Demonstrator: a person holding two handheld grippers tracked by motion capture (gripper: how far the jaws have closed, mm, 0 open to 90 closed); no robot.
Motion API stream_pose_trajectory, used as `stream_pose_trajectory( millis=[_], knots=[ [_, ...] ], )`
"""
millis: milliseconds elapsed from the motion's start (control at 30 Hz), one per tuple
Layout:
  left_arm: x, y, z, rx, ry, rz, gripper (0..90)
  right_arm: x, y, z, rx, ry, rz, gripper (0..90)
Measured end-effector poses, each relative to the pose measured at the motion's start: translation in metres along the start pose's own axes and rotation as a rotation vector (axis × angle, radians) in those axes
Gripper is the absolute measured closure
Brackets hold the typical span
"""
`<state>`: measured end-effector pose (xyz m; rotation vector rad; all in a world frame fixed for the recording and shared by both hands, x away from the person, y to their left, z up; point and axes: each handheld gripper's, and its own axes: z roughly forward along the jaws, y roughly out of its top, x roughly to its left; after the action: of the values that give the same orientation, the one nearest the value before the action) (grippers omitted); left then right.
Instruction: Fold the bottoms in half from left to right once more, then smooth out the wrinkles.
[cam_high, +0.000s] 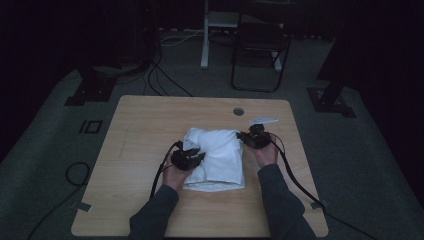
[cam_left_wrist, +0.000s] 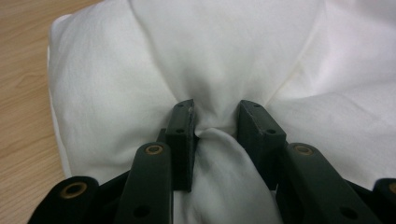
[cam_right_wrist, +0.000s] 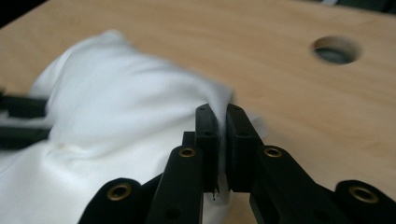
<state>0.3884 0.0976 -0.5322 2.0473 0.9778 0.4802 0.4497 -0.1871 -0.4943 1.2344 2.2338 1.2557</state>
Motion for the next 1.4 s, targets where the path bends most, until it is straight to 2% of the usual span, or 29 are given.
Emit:
stream_pose_trajectory(
  millis=[100,133,167,200,300,400,500,567,600,700,833,900,967,1033,1133,1300,1400],
  knots=[
    [-0.001,0.0,-0.001,0.0,0.006,0.004,67.0,-0.01,0.006,-0.004,-0.011,-0.063,0.007,82.7],
    [-0.001,0.0,-0.002,0.002,0.011,0.006,66.9,-0.012,0.007,-0.005,-0.014,-0.106,0.008,81.5],
    [-0.001,-0.001,-0.003,-0.004,0.008,0.002,66.6,-0.013,0.007,-0.007,-0.01,-0.168,0.005,80.6],
    [0.0,-0.001,-0.005,-0.009,0.0,-0.012,66.2,-0.016,0.006,-0.008,-0.005,-0.181,0.018,78.0],
    [0.002,0.001,-0.015,-0.034,-0.002,-0.035,60.5,-0.018,0.0,-0.017,-0.016,-0.16,0.033,63.7],
    [-0.003,0.008,-0.03,-0.083,-0.015,-0.042,55.5,-0.012,-0.007,-0.026,-0.026,-0.13,0.011,53.2],
    [-0.012,0.013,-0.044,-0.13,-0.049,-0.02,54.1,-0.005,-0.015,-0.036,-0.057,-0.082,0.014,48.4],
    [-0.021,0.014,-0.049,-0.14,-0.051,0.008,52.9,0.001,-0.019,-0.042,-0.077,-0.049,0.021,46.2],
    [-0.024,0.014,-0.05,-0.138,-0.053,0.021,52.5,0.004,-0.021,-0.045,-0.093,-0.053,0.023,45.7],
    [-0.031,0.012,-0.051,-0.128,-0.076,0.035,52.5,0.012,-0.027,-0.053,-0.123,-0.021,0.026,43.1],
    [-0.035,0.007,-0.046,-0.11,-0.085,0.039,52.5,0.02,-0.033,-0.056,-0.119,-0.011,-0.003,41.1],
    [-0.036,0.004,-0.041,-0.096,-0.099,0.028,52.4,0.021,-0.036,-0.055,-0.109,-0.011,-0.002,40.5],
    [-0.038,0.001,-0.035,-0.069,-0.099,0.036,51.4,0.022,-0.04,-0.054,-0.1,-0.009,0.0,39.8],
    [-0.04,-0.002,-0.032,-0.072,-0.101,0.032,50.9,0.026,-0.045,-0.054,-0.102,-0.004,0.001,39.1],
    [-0.043,-0.002,-0.034,-0.083,-0.102,0.04,50.0,0.035,-0.05,-0.055,-0.094,0.017,-0.02,38.6],
    [-0.051,-0.002,-0.042,-0.1,-0.118,0.055,50.0,0.048,-0.06,-0.044,-0.04,0.053,-0.03,37.4],
    [-0.054,-0.006,-0.041,-0.083,-0.129,0.07,49.9,0.059,-0.069,-0.037,-0.01,0.084,-0.056,38.3]
  ],
)
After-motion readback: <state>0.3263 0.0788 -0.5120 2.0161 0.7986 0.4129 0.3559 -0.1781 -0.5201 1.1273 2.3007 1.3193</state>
